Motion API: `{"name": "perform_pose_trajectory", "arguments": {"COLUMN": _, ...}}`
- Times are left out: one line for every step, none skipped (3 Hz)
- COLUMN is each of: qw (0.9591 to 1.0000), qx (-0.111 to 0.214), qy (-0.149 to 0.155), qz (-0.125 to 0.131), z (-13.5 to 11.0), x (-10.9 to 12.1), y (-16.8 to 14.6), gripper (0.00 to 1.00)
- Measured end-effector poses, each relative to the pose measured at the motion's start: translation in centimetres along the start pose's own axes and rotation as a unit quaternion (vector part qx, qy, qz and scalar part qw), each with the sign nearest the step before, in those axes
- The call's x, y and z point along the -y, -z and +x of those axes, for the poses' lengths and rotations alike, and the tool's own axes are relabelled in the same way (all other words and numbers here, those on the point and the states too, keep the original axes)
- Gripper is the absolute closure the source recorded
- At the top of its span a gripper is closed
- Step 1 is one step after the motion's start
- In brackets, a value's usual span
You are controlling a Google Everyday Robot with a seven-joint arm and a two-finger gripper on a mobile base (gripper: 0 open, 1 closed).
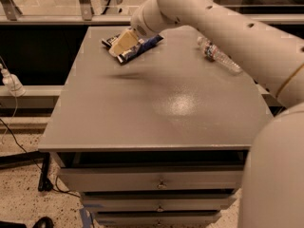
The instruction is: Move blue chip bag near apple
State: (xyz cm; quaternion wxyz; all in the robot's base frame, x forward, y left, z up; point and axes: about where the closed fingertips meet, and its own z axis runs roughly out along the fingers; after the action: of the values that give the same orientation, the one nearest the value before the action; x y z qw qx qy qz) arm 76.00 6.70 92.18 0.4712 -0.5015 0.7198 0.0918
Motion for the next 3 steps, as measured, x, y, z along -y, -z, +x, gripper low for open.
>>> {"name": "perform_pose_trajectory", "arguments": {"qw": 0.9996, "qx": -0.018, "qy": -0.021, "qz": -0.007, "z": 2.7, "x": 0.3, "y": -3.5, "gripper": 0.0}}
{"name": "perform_pose_trajectory", "arguments": {"qw": 0.9987, "qx": -0.03, "qy": -0.039, "qz": -0.01, "z": 5.0, "x": 0.5, "y": -5.4, "gripper": 0.0}}
{"name": "perform_pose_trajectory", "arguments": {"qw": 0.9982, "qx": -0.026, "qy": -0.052, "qz": -0.011, "z": 6.0, "x": 0.4, "y": -6.3, "gripper": 0.17}}
